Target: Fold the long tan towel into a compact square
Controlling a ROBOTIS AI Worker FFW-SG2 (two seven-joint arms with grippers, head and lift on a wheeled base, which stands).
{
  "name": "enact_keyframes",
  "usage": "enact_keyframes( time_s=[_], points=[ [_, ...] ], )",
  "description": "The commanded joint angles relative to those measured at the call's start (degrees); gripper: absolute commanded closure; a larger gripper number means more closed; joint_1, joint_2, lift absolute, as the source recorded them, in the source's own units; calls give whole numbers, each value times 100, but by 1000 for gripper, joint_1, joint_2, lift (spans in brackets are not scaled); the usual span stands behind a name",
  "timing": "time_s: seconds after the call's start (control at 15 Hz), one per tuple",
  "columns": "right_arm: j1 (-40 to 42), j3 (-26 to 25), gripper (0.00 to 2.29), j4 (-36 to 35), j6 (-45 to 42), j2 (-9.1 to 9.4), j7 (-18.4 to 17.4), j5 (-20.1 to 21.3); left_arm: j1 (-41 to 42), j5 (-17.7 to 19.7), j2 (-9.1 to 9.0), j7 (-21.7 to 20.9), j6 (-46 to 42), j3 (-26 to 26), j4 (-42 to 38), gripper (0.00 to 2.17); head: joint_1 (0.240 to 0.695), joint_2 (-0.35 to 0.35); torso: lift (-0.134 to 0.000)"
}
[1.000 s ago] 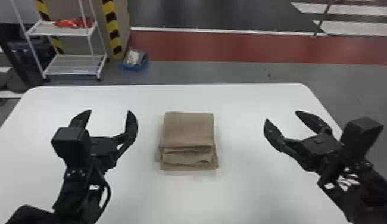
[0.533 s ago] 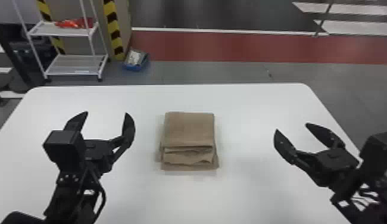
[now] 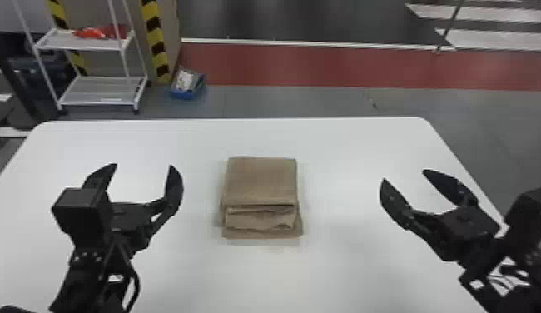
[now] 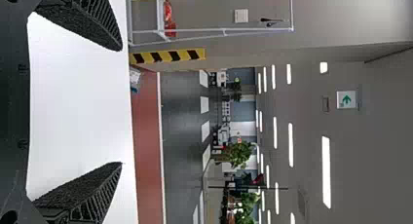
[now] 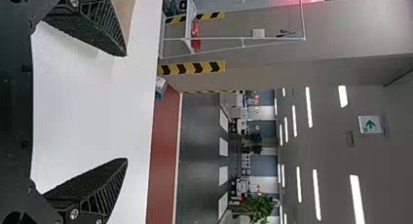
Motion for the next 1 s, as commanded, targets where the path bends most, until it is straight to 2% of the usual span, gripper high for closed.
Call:
enact_keyframes(
  time_s=[0.0, 0.33, 0.73, 0.93],
  points=[
    [7, 60, 120, 9, -64, -40, 0, 0, 37, -10, -9, 0, 61, 0, -98, 39, 695, -66, -125],
    [-19, 219, 124, 220, -539, -75, -114, 61, 28, -36, -26, -9, 254, 9, -133, 39, 695, -60, -125],
    [-54, 298, 124, 273, -557, -75, -404, 114, 2, -27, -18, -9, 307, 70, -124, 39, 695, -51, -125],
    [-37, 315, 124, 282, -574, -66, -439, 105, -33, -10, -26, -9, 307, 53, -98, 39, 695, -51, -125]
  ],
)
